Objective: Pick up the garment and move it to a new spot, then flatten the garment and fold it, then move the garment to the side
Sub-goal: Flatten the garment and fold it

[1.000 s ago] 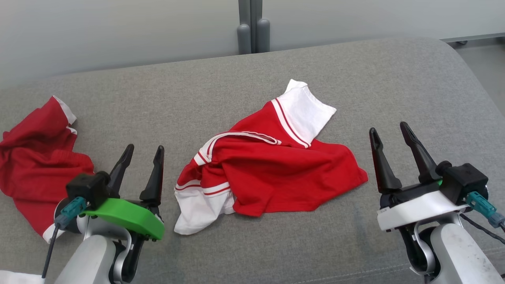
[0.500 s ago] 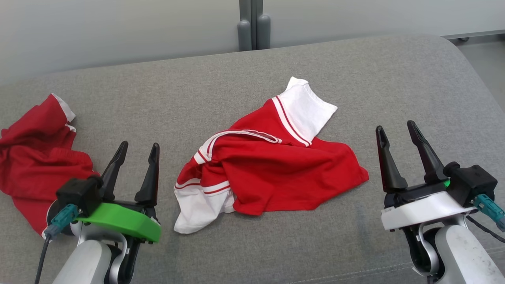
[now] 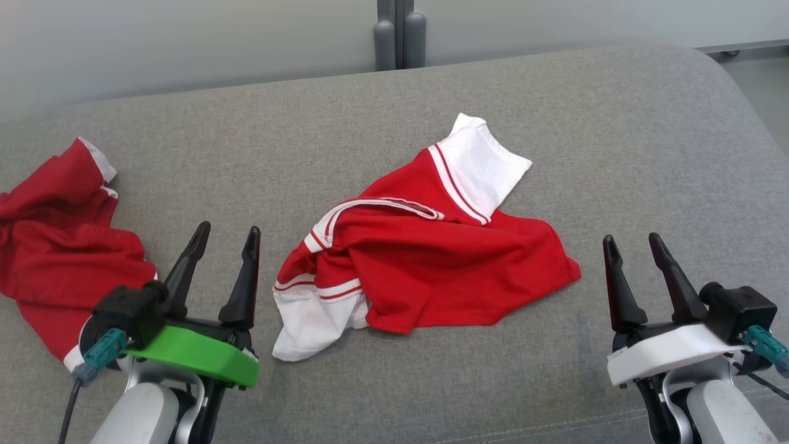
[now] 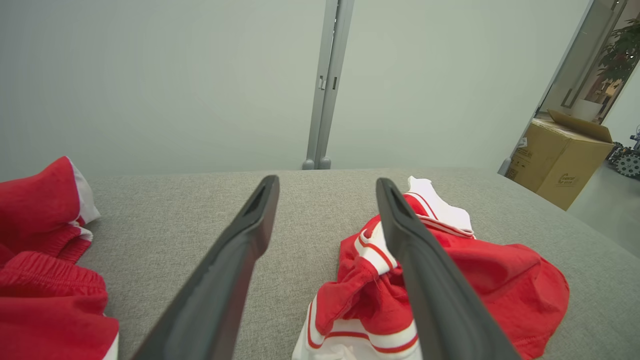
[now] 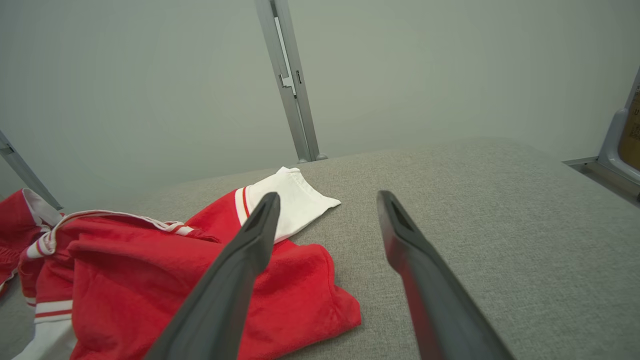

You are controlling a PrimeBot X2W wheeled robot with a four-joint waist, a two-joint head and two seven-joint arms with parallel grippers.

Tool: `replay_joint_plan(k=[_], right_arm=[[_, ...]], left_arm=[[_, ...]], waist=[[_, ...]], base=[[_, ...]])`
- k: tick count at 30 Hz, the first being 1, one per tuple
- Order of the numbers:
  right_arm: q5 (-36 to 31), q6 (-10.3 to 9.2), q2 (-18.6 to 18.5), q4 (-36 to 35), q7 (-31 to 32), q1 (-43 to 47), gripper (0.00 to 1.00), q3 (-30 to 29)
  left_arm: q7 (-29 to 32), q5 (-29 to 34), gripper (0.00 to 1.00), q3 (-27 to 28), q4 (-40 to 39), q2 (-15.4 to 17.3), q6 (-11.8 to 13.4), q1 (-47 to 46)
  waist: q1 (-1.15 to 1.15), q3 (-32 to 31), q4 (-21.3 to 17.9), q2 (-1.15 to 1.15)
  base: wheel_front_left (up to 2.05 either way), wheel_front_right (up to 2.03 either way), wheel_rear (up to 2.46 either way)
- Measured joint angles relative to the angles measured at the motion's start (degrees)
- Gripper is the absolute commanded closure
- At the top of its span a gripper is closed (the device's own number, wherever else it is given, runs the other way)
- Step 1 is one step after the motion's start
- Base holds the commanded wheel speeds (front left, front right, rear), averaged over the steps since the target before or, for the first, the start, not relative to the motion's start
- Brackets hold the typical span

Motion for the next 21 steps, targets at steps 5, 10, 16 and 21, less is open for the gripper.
replay_joint_plan(k=[5, 10, 16, 21], right_arm=[[1.97, 0.22, 0.46, 3.13, 1.14, 0.25, 0.0, -0.26], [4.83, 0.53, 2.34, 6.2, 3.39, 0.03, 0.0, -0.48], [7.79, 0.53, 3.56, 10.28, 6.42, -1.12, 0.0, -1.34], [10.94, 0.52, 4.26, 12.35, 7.45, -4.91, 0.0, -3.1]], left_arm=[[0.01, 0.43, 0.0, -0.18, -1.15, 1.12, -0.05, 0.0], [0.69, 1.54, 0.0, -0.97, -3.23, 1.6, -0.49, -0.04], [1.96, 2.05, 0.0, -2.13, -5.27, 2.44, -1.09, -0.5], [3.12, 2.82, 0.0, -3.38, -6.38, 2.68, -1.93, -2.81]], waist=[[0.0, 1.17, 0.25, 0.0], [0.0, 2.81, 0.12, 0.0], [0.0, 5.03, -0.14, 0.0], [0.0, 7.42, -0.15, 0.0]], base=[[0.0, 0.0, 0.0], [0.0, 0.0, 0.0], [0.0, 0.0, 0.0], [0.0, 0.0, 0.0]])
